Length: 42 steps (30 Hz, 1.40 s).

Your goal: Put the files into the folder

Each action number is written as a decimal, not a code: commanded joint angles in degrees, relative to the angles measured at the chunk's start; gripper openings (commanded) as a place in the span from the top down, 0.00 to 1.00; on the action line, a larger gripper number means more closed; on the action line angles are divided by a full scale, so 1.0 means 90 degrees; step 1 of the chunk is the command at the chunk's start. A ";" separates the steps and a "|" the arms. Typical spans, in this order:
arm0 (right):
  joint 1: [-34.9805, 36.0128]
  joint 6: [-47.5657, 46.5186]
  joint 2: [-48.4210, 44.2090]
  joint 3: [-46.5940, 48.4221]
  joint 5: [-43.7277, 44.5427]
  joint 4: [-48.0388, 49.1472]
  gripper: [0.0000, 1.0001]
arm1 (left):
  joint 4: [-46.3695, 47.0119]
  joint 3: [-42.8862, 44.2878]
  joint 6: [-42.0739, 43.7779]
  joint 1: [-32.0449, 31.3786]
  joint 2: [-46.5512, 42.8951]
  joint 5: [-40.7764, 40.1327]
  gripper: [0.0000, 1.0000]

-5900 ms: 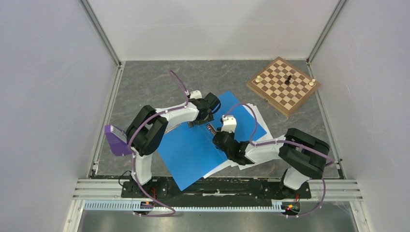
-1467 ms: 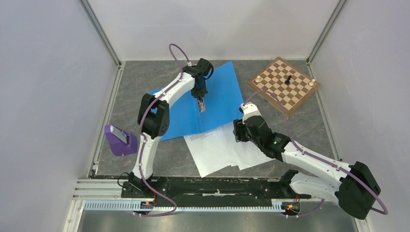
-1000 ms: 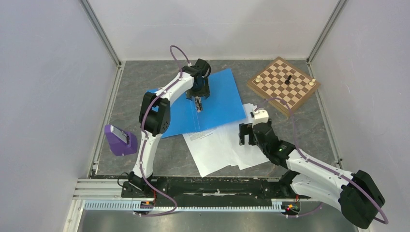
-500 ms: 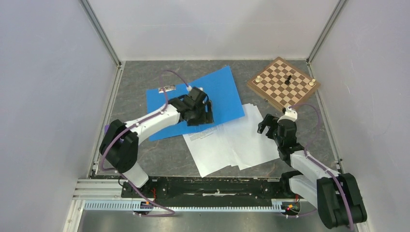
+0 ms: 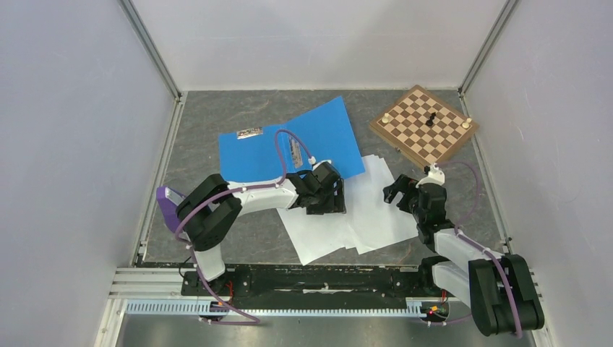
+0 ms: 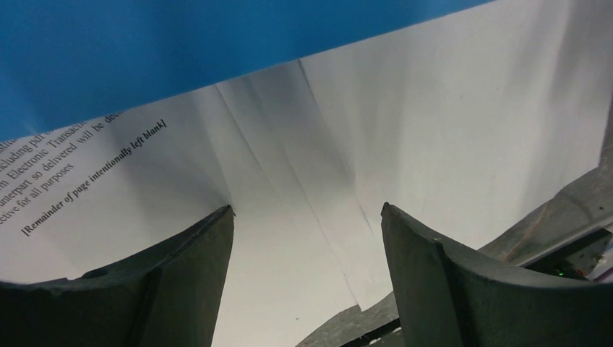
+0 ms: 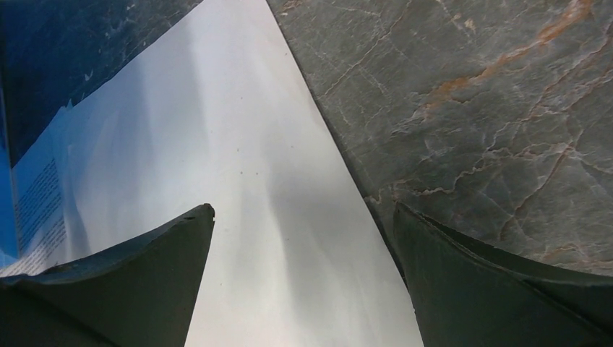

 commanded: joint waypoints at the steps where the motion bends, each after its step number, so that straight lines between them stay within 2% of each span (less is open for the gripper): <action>1: 0.0003 0.0230 -0.0040 -0.0329 -0.0503 -0.0204 0.02 | 0.0412 0.0148 -0.0449 -0.0197 0.0322 -0.0457 0.19; 7: 0.0231 0.0431 -0.0352 -0.0465 -0.0726 -0.0379 0.02 | 0.0416 0.0222 -0.0590 -0.0341 0.0605 -0.0477 0.19; 12: 0.0654 0.0581 -0.0596 -0.0486 -0.0615 -0.0637 0.02 | 0.0316 0.0272 -0.0609 -0.0382 0.0676 -0.0471 0.23; 23: 0.1154 0.0637 -0.0830 -0.0577 -0.0158 -0.1123 0.02 | 0.0082 -0.0128 -0.0607 -0.0428 0.0522 -0.0431 0.39; 27: 0.1554 0.0856 -0.1015 -0.0686 0.0020 -0.1347 0.02 | -0.0172 -0.0224 -0.0529 -0.0510 0.0466 -0.0434 0.43; 31: 0.2017 0.1264 -0.1264 -0.0833 0.0225 -0.1585 0.02 | -0.0324 -0.0564 -0.0469 -0.0556 0.0222 -0.0424 0.48; 42: 0.2947 0.1753 -0.2155 -0.0784 0.0354 -0.2624 0.02 | -0.0759 -0.1383 -0.0028 -0.0557 -0.0755 -0.0274 0.54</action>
